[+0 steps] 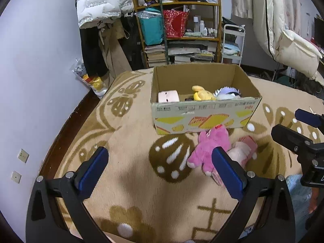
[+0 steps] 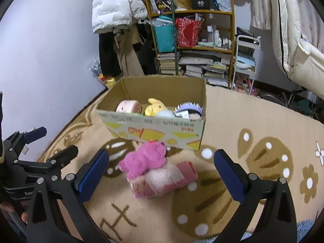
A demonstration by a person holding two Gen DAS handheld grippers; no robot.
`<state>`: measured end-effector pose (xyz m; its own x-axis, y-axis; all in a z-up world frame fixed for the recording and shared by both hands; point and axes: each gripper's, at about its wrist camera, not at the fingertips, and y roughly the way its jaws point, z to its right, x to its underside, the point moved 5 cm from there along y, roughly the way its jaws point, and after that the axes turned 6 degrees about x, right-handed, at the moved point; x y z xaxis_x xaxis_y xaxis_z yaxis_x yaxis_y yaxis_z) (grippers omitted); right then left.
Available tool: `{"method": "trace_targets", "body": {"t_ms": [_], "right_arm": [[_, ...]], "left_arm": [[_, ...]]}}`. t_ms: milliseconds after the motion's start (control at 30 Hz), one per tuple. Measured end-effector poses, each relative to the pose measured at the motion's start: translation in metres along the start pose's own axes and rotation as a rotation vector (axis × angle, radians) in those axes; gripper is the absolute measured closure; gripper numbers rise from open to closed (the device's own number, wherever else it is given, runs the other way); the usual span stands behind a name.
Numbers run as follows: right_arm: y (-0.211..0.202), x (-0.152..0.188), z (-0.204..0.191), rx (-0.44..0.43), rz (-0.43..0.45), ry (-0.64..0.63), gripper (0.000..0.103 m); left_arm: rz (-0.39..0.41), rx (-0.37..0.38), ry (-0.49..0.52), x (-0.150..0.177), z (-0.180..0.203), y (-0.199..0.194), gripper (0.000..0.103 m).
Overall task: Organize soft objects
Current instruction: 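Move the left tool toward the pink teddy bear while the right tool approaches the pink wrapped roll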
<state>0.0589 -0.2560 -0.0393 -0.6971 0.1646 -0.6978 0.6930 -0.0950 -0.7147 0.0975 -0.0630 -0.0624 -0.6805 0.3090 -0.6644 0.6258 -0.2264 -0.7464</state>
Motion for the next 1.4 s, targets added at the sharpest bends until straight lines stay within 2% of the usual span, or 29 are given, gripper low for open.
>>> {"method": "trace_targets", "body": {"t_ms": [200,633,733,1133,1200,1300,1400], "right_arm": [[0.010,0.010,0.006,-0.009,-0.038,0.021,0.000],[0.054,0.036,0.014,-0.007,-0.176,0.077,0.000],[0.064,0.041,0.016,-0.003,-0.208,0.094,0.000],[0.105,0.058,0.033,0.003,-0.325,0.184,0.000],[0.111,0.060,0.038,0.012,-0.338,0.208,0.011],[0.118,0.063,0.044,0.032,-0.354,0.233,0.012],[0.123,0.066,0.045,0.010,-0.365,0.259,0.012]], "left_arm": [[-0.044,0.003,0.011,0.011,0.000,0.017,0.002],[-0.101,0.028,0.083,0.019,0.018,0.047,0.002],[-0.106,0.014,0.091,0.019,0.020,0.054,0.002],[-0.169,0.061,0.090,0.022,0.028,0.087,0.002],[-0.182,0.058,0.085,0.023,0.027,0.094,0.002],[-0.200,0.057,0.078,0.024,0.026,0.104,0.002],[-0.211,0.065,0.066,0.024,0.026,0.112,0.002]]}}
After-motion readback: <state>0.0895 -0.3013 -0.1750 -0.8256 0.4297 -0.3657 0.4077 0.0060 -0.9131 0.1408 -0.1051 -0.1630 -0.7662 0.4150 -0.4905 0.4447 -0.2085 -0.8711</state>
